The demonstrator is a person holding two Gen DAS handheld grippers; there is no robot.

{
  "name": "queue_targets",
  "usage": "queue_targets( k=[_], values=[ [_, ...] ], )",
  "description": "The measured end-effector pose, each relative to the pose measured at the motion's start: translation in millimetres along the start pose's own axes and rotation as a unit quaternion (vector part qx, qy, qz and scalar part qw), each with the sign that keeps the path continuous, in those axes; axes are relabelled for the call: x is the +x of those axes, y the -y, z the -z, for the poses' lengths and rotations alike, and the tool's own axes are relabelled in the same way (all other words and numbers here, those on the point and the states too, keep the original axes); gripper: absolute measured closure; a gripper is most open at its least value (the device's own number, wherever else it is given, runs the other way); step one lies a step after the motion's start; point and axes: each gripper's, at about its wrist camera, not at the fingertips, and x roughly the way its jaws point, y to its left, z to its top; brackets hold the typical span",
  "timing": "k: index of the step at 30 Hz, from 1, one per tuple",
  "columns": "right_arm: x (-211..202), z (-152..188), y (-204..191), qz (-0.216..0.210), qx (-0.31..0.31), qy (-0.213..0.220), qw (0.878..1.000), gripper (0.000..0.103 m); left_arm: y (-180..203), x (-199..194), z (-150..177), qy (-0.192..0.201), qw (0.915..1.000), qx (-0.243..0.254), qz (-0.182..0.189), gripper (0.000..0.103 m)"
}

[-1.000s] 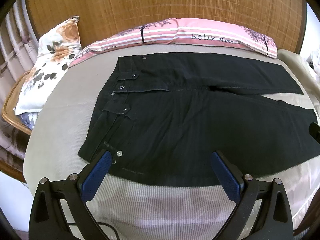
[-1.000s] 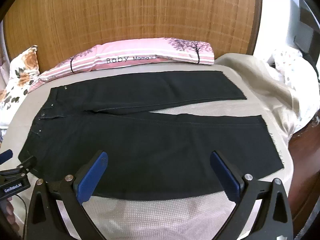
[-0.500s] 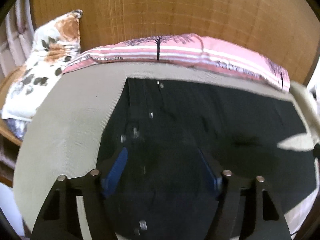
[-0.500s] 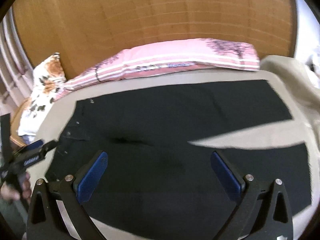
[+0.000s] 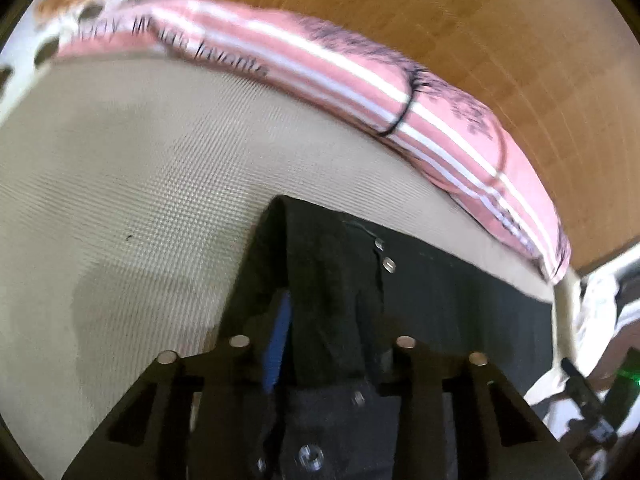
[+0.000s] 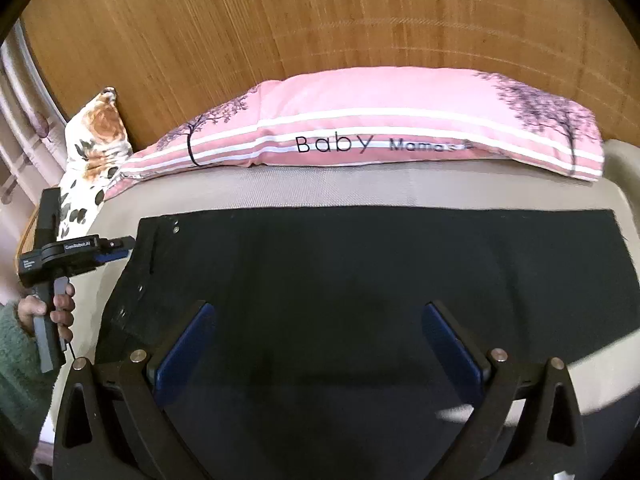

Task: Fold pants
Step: 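Grasp the waistband of the black jeans with the left gripper and lift it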

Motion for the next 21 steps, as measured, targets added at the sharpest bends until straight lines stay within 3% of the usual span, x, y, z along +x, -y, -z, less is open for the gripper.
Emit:
queue_targets(
  k=[6, 8, 10, 14, 21],
  values=[
    [47, -24, -6, -0.006, -0.018, -0.021, 1.0, 0.001, -5, 26, -18, -0.033, 0.9987, -0.001, 0.038, 0.074],
    [62, -32, -9, -0.01, -0.025, -0.023, 0.999, 0.001, -6, 29, -22, -0.041, 0.9977, -0.004, 0.054, 0.082],
    [70, -37, -11, -0.016, -0.028, -0.024, 0.999, 0.001, -6, 31, -24, -0.045, 0.9963, -0.007, 0.073, 0.084],
    [87, -48, -15, -0.033, -0.04, -0.028, 0.998, 0.001, -6, 39, -29, -0.05, 0.9964, 0.009, 0.068, 0.084],
    [112, -61, -16, -0.05, -0.066, -0.041, 0.996, 0.001, -5, 52, -49, -0.047, 0.9949, 0.005, 0.089, 0.084]
  ],
)
